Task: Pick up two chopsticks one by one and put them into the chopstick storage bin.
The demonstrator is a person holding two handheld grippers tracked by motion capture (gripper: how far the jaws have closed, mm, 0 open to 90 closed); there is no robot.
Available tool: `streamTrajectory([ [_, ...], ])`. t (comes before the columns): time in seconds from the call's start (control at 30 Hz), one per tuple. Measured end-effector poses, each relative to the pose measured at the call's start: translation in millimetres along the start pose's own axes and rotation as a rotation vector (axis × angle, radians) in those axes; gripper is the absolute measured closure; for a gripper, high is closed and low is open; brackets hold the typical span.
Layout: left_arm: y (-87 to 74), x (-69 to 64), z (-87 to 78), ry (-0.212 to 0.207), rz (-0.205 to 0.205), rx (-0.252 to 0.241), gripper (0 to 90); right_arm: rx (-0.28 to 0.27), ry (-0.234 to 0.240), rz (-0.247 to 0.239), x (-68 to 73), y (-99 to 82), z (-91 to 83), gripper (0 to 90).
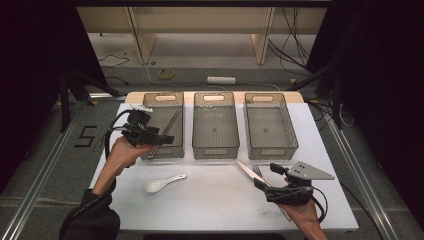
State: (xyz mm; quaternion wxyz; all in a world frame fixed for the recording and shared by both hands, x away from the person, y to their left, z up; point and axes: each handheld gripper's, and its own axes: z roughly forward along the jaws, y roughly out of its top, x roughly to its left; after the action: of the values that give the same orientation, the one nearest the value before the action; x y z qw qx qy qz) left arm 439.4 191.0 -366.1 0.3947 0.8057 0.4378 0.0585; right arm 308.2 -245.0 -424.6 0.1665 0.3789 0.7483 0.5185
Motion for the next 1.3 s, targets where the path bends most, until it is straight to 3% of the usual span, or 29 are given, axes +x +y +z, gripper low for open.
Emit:
streamTrajectory([
  [0.23, -9.8, -8.5, 0.1, 0.008, 0.029, 0.000, 21.8, -0.001, 0.000, -0.001, -0.4, -0.1, -0.1, 21.5],
  [0.9, -28.2, -30.0, 11.7, 0.020, 0.100, 0.074, 21.7, 0.001, 0.005, 0.002, -1.4, -0.4, -0.2, 21.7],
  [1.3, -40.6, -38.4, 25.7, 0.038, 0.146, 0.160, 20.8, 0.000, 0.010, 0.006, -3.9, -0.4, 1.0, 21.7],
])
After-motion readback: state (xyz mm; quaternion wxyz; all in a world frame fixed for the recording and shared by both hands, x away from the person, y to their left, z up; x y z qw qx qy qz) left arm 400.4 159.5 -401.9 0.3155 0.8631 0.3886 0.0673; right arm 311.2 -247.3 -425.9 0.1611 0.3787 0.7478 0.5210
